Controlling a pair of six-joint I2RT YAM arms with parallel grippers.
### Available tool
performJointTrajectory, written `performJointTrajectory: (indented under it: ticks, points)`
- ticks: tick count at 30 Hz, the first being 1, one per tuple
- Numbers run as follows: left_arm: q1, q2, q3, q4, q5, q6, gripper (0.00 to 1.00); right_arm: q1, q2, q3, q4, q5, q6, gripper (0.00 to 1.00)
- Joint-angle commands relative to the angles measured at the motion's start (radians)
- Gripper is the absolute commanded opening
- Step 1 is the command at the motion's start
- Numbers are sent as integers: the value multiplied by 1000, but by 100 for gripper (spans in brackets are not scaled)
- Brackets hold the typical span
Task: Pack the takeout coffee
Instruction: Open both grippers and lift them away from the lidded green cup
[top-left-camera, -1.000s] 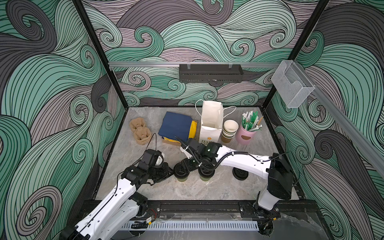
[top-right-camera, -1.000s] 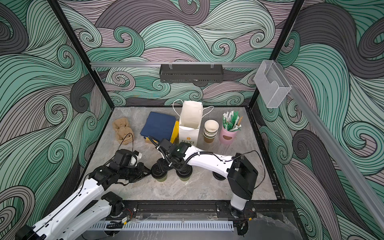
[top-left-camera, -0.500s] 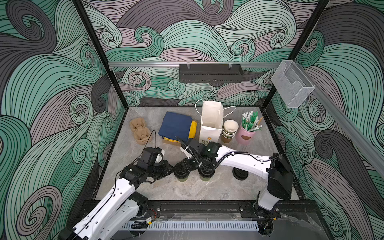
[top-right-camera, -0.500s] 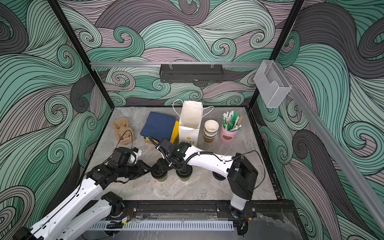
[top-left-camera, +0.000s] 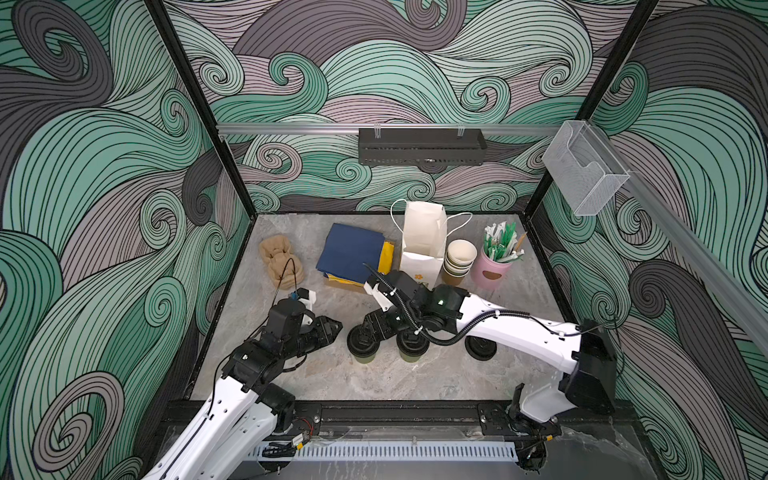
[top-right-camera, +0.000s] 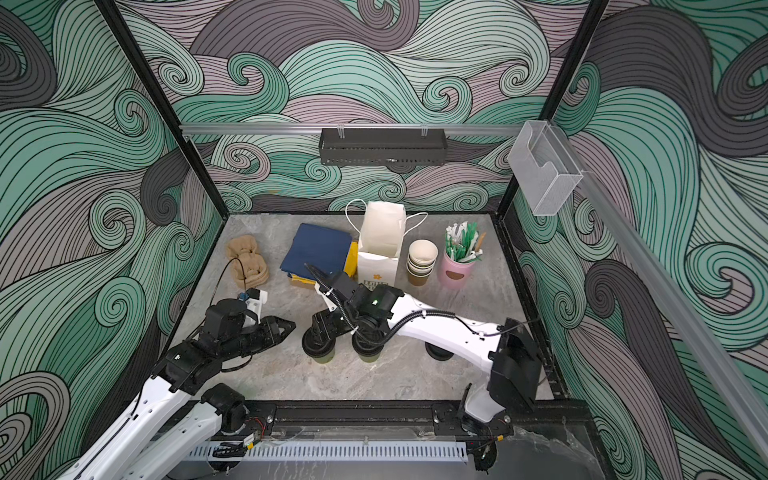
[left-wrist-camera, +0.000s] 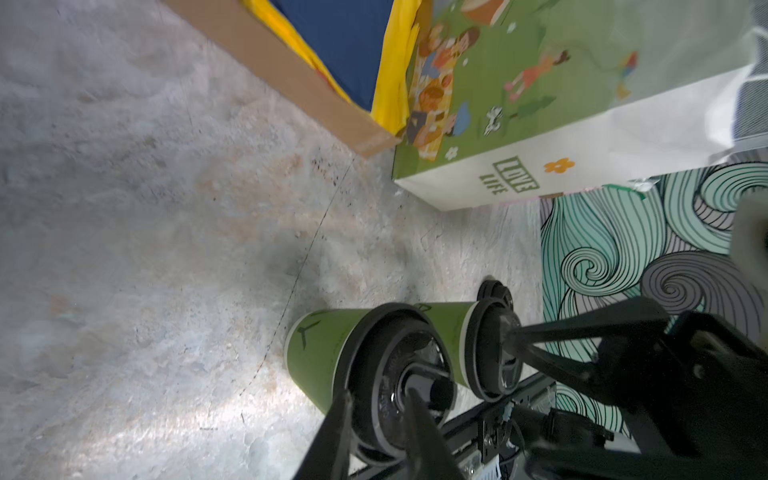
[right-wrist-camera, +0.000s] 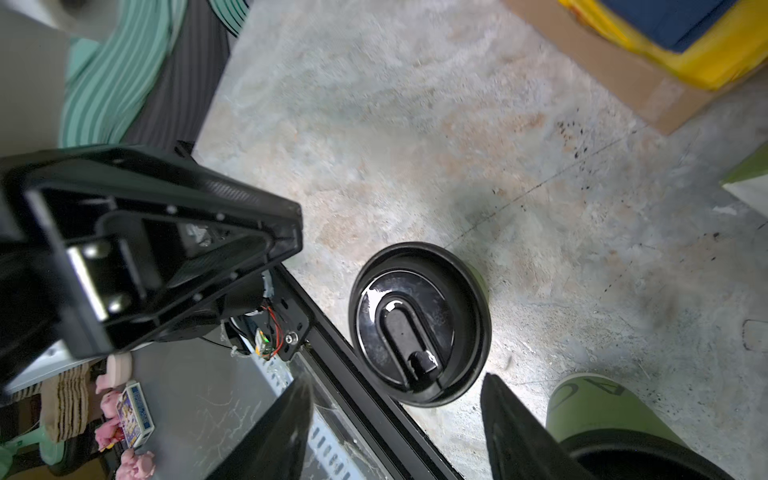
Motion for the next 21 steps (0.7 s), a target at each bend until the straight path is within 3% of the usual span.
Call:
performJointTrajectory:
  ticks: [1, 8, 12, 15, 18, 21]
  points:
    - [-6, -30, 3, 104, -135, 29, 30, 2, -110, -47, 52, 68, -50, 65]
    - [-5, 83, 32, 404, -213, 35, 37, 2, -393, -200, 33, 325, -73, 64]
    - [-5, 205, 118, 430, -158, 22, 38, -6, -522, -260, -50, 523, -3, 63]
    - [-5, 265, 183, 355, -136, 4, 38, -21, -592, -295, -156, 653, 95, 63]
    - [-3, 270, 199, 318, -146, -28, 38, -35, -665, -347, -178, 686, 160, 63]
    - [-5, 233, 170, 400, -146, -48, 41, -48, -700, -362, -189, 679, 170, 63]
